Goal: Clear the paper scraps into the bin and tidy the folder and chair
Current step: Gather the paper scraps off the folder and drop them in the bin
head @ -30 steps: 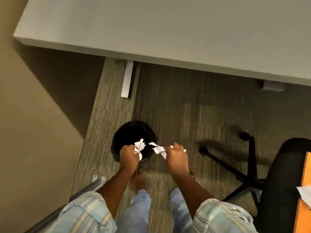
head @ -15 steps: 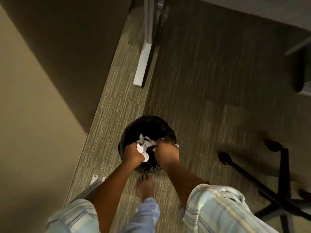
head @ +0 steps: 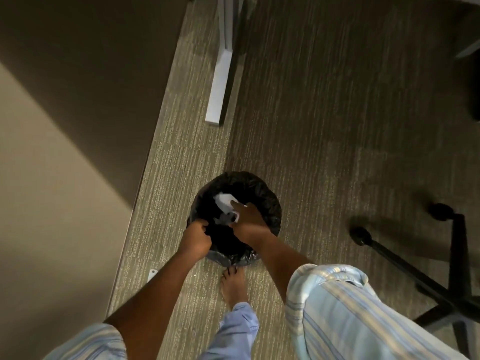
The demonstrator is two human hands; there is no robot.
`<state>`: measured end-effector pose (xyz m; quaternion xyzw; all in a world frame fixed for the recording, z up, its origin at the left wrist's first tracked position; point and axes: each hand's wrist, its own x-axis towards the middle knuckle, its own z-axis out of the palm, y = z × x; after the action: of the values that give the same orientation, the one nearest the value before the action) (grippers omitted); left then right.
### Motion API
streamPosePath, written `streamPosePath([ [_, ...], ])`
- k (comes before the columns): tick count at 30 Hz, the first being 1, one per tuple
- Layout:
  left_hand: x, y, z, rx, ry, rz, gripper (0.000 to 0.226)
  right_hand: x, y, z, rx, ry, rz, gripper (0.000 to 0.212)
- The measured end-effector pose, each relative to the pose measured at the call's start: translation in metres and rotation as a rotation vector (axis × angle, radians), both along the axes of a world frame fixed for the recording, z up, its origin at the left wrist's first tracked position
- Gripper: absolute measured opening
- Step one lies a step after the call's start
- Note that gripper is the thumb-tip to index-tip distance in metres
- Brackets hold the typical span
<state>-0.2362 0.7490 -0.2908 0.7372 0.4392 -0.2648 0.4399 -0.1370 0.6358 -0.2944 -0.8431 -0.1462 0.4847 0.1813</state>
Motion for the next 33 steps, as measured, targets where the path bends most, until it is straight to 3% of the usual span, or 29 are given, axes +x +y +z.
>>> streamPosePath([
  [2,-0.008,0.002,-0.001,-0.012,0.037,0.003,0.036,-0.001,-0.002,0.007,0.042,0.008,0.019,0.045],
  [9,-0.009,-0.012,0.012,-0.027,0.039,-0.015,0.03,0.006,-0.007,0.038,0.066,0.066,0.1,0.054],
  [16,0.003,-0.031,0.05,0.007,-0.058,0.017,0.014,0.002,-0.032,0.081,0.127,-0.147,-0.127,0.022],
  [19,0.005,-0.037,0.071,0.053,-0.093,0.004,0.018,0.0,-0.045,0.105,0.16,-0.189,-0.246,0.022],
  [24,0.018,-0.049,0.115,0.113,-0.151,-0.002,0.012,-0.002,-0.062,0.149,0.106,-0.353,-0.193,0.019],
  [33,0.041,-0.084,0.182,0.158,-0.303,-0.163,0.009,0.011,-0.123,0.224,0.094,-0.444,-0.292,0.029],
])
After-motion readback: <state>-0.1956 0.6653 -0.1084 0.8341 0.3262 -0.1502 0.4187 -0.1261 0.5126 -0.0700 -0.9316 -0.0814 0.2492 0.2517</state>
